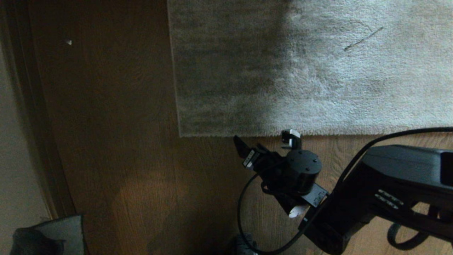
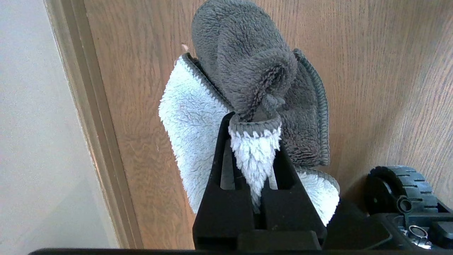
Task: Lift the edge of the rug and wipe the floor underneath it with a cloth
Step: Lift up the carpet
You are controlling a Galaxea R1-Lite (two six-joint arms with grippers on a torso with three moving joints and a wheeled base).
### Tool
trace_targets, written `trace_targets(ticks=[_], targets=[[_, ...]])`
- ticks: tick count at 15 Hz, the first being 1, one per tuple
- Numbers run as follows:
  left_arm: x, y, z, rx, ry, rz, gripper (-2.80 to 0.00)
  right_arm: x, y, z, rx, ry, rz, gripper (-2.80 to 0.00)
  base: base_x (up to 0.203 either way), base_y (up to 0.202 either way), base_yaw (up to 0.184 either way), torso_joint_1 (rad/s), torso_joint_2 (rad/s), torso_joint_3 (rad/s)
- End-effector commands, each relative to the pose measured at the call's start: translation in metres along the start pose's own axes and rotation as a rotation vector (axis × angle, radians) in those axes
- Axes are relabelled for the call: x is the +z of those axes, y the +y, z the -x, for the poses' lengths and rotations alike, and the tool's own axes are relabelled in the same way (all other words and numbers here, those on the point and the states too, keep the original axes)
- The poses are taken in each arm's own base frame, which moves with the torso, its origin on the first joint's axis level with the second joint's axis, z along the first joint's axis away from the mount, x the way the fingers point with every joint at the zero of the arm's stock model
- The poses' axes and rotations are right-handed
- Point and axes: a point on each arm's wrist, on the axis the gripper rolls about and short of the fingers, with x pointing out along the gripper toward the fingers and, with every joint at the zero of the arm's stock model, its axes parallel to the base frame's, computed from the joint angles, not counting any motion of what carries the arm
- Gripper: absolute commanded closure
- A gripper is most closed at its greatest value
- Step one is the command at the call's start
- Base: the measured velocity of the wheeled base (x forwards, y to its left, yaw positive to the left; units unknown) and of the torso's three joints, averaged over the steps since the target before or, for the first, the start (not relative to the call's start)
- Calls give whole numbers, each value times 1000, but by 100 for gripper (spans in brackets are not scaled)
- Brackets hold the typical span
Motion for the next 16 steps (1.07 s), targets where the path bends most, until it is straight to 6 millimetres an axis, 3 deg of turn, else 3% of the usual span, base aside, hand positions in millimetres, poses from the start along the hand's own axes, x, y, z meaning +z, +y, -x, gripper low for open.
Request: trace_targets(ticks=[1, 16], targets=[[0, 0, 0, 0, 0, 2, 0, -4, 0, -5, 21, -33, -8, -280, 0, 0, 0, 0, 0, 0], [0, 0, 0, 0, 0, 1, 0, -16, -1, -23, 35, -55, -15, -280, 0, 0, 0, 0, 0, 0]])
